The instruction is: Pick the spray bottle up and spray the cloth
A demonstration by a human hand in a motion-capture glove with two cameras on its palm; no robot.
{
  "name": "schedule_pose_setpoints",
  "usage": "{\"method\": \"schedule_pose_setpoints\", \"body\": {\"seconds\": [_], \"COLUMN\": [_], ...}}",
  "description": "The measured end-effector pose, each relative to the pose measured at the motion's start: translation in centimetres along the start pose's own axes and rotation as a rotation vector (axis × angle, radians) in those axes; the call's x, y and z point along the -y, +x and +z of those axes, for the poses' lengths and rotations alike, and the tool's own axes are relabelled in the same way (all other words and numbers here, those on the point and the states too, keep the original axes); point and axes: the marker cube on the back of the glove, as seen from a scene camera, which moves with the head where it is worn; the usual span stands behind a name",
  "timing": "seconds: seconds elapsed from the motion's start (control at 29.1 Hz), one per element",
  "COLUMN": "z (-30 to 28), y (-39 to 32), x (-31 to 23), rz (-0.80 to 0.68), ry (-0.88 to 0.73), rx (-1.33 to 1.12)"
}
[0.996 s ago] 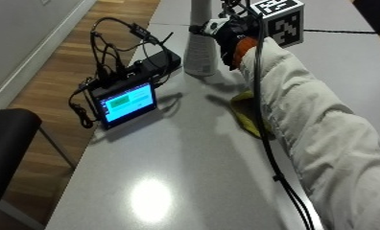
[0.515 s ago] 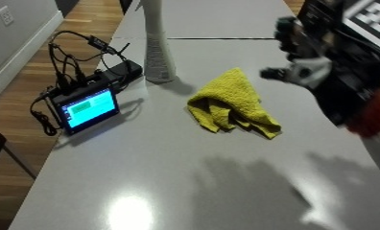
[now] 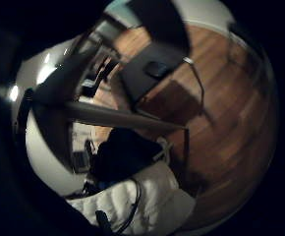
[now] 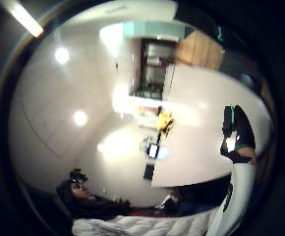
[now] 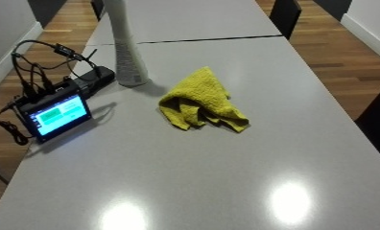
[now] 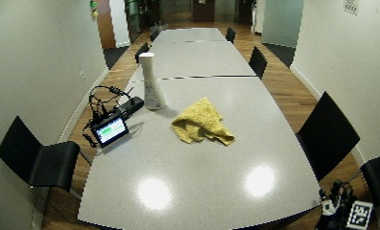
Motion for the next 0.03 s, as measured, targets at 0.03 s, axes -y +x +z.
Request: {"method": "schedule_pose_setpoints", "body": {"seconds": [0.03], "z": [0.05], "y": [0.53], "x": [-0.46], "rz": [0.020], "ry": [0.021], "rx": [0.051]}}
